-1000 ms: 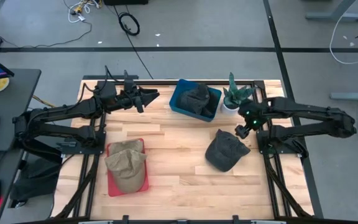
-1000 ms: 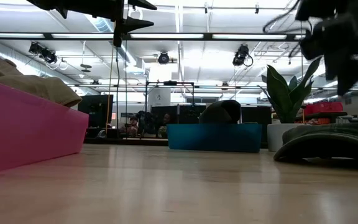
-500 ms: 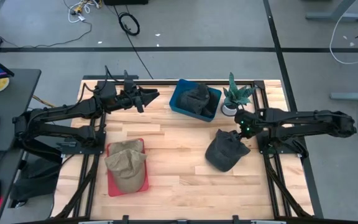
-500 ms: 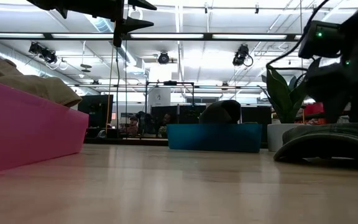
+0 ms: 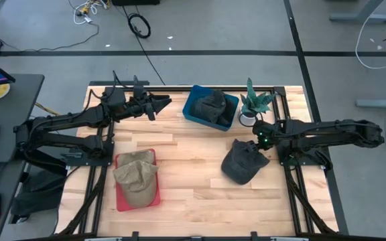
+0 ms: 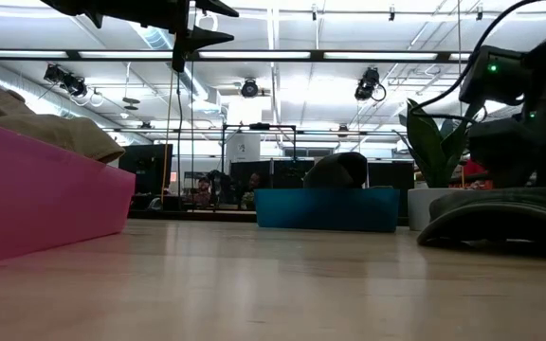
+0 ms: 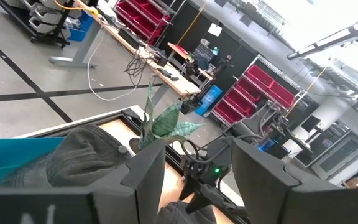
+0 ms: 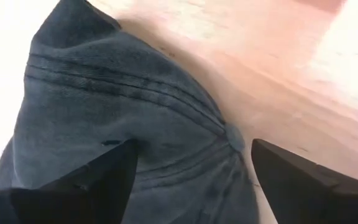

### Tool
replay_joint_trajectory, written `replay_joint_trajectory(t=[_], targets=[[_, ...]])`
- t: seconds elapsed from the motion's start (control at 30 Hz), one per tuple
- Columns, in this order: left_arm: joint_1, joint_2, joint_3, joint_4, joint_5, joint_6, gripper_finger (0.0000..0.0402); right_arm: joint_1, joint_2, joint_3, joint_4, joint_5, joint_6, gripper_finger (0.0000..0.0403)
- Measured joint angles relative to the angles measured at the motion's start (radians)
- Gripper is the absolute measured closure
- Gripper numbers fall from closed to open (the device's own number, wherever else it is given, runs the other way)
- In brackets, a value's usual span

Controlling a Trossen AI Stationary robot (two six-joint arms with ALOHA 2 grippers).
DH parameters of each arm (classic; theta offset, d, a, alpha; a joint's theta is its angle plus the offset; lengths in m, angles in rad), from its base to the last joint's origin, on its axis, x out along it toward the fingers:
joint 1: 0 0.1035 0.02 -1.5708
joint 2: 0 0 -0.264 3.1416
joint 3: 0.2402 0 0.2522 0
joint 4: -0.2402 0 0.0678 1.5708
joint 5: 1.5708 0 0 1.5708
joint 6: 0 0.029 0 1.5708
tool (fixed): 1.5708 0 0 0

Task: Pick & Place hat
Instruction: Put the black cap into the blue bin

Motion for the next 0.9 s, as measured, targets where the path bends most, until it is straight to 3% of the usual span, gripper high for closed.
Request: replay_joint_trajectory(t=[0.33,0.47,0.6,0.73,0.83,0.9], targets=[[0.0,0.0,0.0,0.0,0.0,0.0,0.0216,0.0,-0.003,-0.079,0.091,-0.02,0.053,0.0097],[0.0,0.0,0.0,0.0,0.0,0.0,0.0216,0.0,-0.003,-0.082,0.1,-0.019,0.053,0.0125],[0.0,0.0,0.0,0.0,0.0,0.0,0.0216,-0.001,-0.003,-0.084,0.098,-0.014,0.054,0.0191],[0.0,0.0,0.0,0.0,0.0,0.0,0.0216,-0.001,0.0,-0.088,0.13,-0.035,0.051,0.0283],[0.0,0.0,0.0,0.0,0.0,0.0,0.0216,0.002,0.003,-0.091,0.176,-0.108,0.048,0.036],[0.0,0.0,0.0,0.0,0.0,0.0,0.0216,0.001,0.001,-0.091,0.227,-0.131,0.042,0.0387]])
